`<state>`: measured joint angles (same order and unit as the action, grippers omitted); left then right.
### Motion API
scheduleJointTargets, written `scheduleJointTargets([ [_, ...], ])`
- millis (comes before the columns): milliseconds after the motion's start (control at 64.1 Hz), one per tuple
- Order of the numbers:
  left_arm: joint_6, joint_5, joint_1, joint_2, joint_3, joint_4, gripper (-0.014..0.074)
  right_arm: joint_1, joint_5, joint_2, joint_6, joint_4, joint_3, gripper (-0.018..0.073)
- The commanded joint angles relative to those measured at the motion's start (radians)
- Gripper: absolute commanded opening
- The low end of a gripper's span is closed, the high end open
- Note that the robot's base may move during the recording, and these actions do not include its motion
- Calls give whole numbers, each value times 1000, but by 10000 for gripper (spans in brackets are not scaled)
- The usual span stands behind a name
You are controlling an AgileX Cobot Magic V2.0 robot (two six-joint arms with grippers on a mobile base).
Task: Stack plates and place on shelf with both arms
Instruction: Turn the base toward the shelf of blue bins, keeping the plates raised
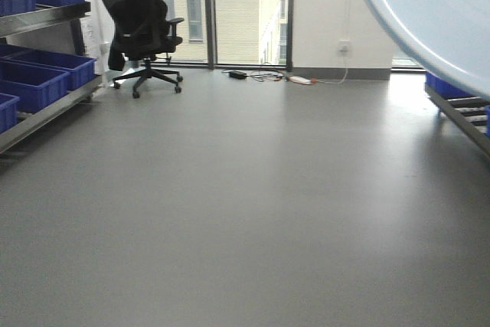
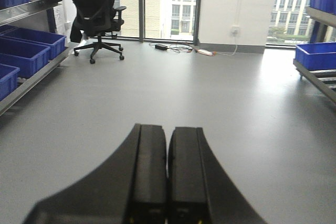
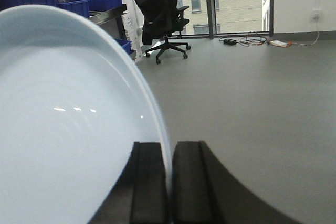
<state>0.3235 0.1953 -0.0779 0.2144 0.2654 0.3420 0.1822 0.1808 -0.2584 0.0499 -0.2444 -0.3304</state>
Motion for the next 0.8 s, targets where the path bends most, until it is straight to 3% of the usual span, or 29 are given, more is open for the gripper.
scheduleJointTargets([
  [0, -11, -82, 2, 9, 34, 15, 80, -3, -110, -8, 2, -4, -31, 54],
  [780, -11, -82, 2, 9, 34, 15, 80, -3, -110, -8, 2, -4, -31, 54],
])
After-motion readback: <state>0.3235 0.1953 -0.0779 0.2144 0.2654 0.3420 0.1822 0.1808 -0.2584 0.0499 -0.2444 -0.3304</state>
